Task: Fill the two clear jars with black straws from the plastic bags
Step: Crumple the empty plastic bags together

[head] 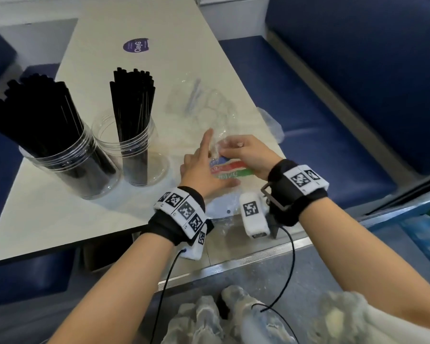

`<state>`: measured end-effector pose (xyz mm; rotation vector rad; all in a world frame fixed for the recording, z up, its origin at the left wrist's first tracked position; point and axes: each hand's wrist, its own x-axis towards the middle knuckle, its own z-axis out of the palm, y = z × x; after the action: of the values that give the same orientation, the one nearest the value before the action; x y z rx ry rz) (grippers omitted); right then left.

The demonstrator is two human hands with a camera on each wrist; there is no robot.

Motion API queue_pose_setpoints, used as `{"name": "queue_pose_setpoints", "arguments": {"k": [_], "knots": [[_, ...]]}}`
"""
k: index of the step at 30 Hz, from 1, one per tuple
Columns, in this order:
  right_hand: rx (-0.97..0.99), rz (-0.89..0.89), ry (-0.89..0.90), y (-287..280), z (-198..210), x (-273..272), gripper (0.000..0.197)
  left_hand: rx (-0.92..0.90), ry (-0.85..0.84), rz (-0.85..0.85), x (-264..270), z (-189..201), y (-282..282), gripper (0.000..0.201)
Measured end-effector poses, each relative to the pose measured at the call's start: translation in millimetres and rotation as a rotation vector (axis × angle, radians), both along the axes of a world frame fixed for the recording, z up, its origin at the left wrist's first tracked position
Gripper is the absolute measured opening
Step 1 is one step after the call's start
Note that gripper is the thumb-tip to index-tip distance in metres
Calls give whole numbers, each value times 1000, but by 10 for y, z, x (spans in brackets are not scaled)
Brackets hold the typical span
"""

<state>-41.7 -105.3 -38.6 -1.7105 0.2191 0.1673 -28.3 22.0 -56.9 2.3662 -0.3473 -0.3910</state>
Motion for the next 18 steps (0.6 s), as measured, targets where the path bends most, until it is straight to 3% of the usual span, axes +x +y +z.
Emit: {"name": "queue_pose_setpoints", "arguments": {"k": [4,5,6,9,13,16,18], "knots": [[-45,64,-119,2,226,-236,13,-125,-190,-57,-99,52,115,46],[-46,76,-137,18,270,-283,15,-177,-245,-65,-148,48,148,38],[-29,93,-156,47,317,-335,14,-255,-265,-59,-198,35,180,38],[88,111,-265,138,388,-451,24,-570,-216,-8,-340,76,296,64],[261,162,-291,301,380,-550,27,-717,-301,-25,-510,222,485,66],[166,268,-273,471,398,-617,25,-801,-246,-67,-625,312,647,68],[6,349,-290,572,432,-673,28,-735,-215,-61,-650,305,828,69]]}}
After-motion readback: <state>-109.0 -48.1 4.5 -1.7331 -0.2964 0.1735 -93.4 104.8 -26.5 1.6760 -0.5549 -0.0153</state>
